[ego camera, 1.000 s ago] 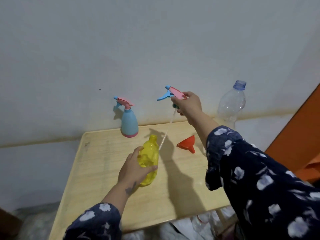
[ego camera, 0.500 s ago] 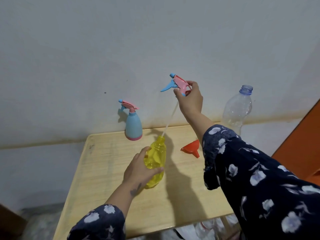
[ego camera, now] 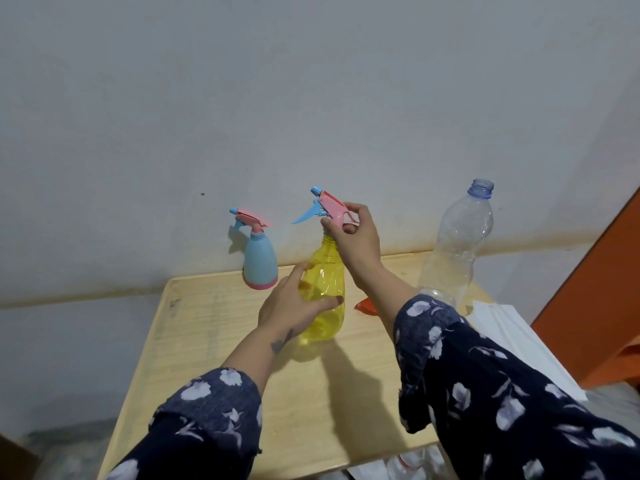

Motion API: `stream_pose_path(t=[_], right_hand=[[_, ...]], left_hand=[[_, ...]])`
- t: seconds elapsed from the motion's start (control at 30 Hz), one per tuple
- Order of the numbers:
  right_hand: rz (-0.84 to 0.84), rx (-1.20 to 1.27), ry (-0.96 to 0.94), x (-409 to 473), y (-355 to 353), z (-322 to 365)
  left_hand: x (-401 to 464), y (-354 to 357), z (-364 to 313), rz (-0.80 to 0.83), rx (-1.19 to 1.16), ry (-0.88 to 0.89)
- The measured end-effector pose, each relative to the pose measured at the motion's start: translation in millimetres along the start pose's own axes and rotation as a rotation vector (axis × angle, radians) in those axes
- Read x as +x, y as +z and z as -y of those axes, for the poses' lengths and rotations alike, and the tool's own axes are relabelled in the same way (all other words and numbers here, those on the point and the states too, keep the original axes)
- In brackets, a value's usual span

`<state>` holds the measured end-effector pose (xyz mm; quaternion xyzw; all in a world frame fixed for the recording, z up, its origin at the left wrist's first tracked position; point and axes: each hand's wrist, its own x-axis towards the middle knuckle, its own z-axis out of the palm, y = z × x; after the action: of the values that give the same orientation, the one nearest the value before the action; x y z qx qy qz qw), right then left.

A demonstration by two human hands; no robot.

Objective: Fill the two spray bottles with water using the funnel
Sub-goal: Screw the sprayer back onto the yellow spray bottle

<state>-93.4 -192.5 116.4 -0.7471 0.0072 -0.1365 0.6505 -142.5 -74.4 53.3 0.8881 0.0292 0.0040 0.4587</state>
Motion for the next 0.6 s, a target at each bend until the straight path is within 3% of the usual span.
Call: stream_pose_path(t=[0.17, 0.33, 0.6], right_hand=[[0.288, 0.019, 0.070, 6.4, -17.7, 8.4], [0.493, 0.053, 0.141, 10.8, -32.0, 19.6], [0.520, -0.041, 0.107, 2.8, -28.4, 19.1]], left_hand=[[0.2, -5.3, 1.1, 0.108, -0.277, -0.016], [-4.9, -11.0, 6.8, 0.261, -0.392, -0.035], [-13.4, -14.0, 8.4, 0.266, -0.420, 0.006]])
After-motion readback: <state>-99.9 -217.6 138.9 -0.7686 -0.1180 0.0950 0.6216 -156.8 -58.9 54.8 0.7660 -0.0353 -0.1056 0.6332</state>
